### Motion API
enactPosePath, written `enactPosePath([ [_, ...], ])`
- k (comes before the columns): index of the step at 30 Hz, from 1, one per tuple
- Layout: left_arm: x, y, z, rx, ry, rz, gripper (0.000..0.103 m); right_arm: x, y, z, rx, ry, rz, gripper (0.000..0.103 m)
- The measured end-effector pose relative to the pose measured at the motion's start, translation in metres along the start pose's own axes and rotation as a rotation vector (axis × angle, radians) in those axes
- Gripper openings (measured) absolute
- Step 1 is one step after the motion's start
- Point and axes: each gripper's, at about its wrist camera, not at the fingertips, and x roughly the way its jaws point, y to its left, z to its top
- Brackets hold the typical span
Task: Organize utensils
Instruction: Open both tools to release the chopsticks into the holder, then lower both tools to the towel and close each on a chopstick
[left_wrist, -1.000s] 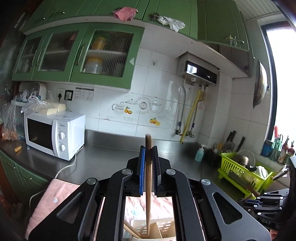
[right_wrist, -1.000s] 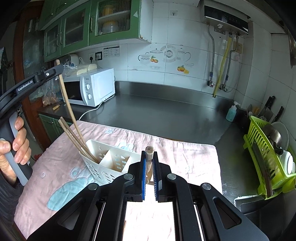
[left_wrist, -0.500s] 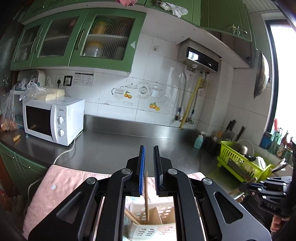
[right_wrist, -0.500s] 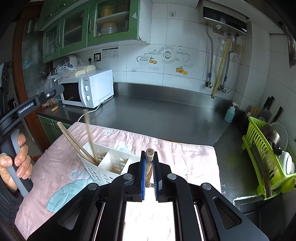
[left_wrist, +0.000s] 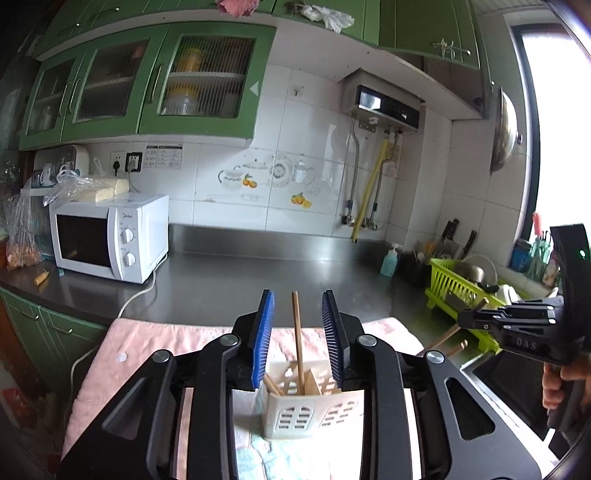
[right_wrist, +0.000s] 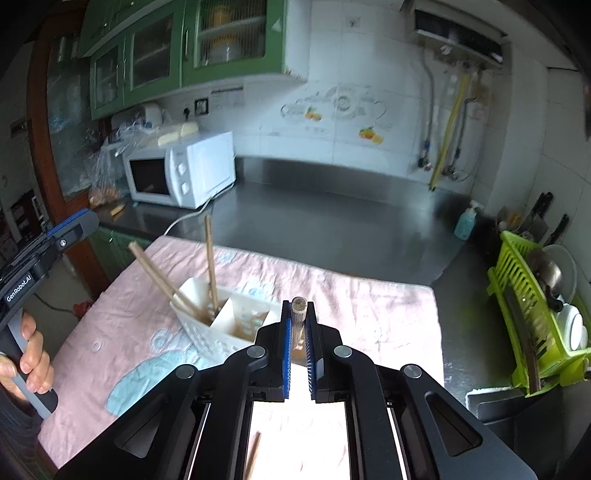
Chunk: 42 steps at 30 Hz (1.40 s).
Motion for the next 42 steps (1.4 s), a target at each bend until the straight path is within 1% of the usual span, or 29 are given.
enactPosePath([
  [3,-0.003,-0.002,-0.006,0.016,0.029,0.005,0.029,0.011,0.003,-0.001,-0.005,0.032,-0.002,0.007],
  [4,-0.005,-0.002,-0.009,0.02,0.038,0.003,0.03,0.015,0.002,-0.002,0.003,0.037,0.003,0.007],
  [5,-0.007,-0.003,-0.012,0.022,0.045,-0.002,0.034,0.017,0.002,-0.003,0.011,0.035,0.005,0.007],
  [6,-0.01,-0.002,-0.015,0.028,0.054,0.005,0.038,0.017,0.001,-0.004,0.015,0.03,0.003,0.008],
  [7,-0.011,-0.002,-0.017,0.033,0.061,0.013,0.039,0.016,0.001,-0.005,0.021,0.02,-0.002,0.012],
  [9,-0.016,-0.002,-0.023,0.037,0.082,0.009,0.039,0.012,0.001,-0.009,0.03,0.001,-0.005,0.014],
  [12,-0.024,0.0,-0.036,0.042,0.113,0.014,0.039,-0.006,0.001,-0.017,0.034,-0.04,-0.018,0.015],
  [15,-0.036,0.002,-0.05,0.036,0.148,0.017,0.039,-0.027,0.006,-0.032,0.018,-0.076,-0.046,0.019],
  [16,-0.039,0.003,-0.055,0.032,0.157,0.017,0.039,-0.035,0.009,-0.041,0.016,-0.085,-0.049,0.02],
  [18,-0.049,0.006,-0.066,0.024,0.18,0.023,0.043,-0.047,0.015,-0.061,0.009,-0.095,-0.056,0.02],
  [22,-0.066,0.008,-0.093,0.021,0.221,0.022,0.043,-0.063,0.031,-0.118,-0.005,-0.082,-0.063,0.02],
  [26,-0.081,0.009,-0.127,0.017,0.276,0.011,0.043,-0.066,0.043,-0.178,0.036,-0.028,-0.021,0.02],
  [28,-0.087,0.009,-0.145,0.023,0.308,0.009,0.043,-0.064,0.05,-0.206,0.052,-0.001,-0.02,0.02],
  [30,-0.091,0.009,-0.166,0.028,0.354,-0.001,0.043,-0.06,0.055,-0.232,0.079,0.03,0.002,0.02],
  [32,-0.095,0.011,-0.183,0.02,0.381,-0.003,0.043,-0.056,0.059,-0.255,0.114,0.067,0.029,0.02],
  [37,-0.101,0.005,-0.222,0.013,0.463,-0.041,0.043,-0.047,0.069,-0.294,0.158,0.128,0.051,0.02],
  [40,-0.103,-0.002,-0.244,0.018,0.512,-0.057,0.042,-0.044,0.073,-0.307,0.17,0.146,0.046,0.02],
  [42,-0.102,-0.006,-0.258,0.025,0.55,-0.063,0.037,-0.044,0.074,-0.314,0.178,0.153,0.039,0.02],
])
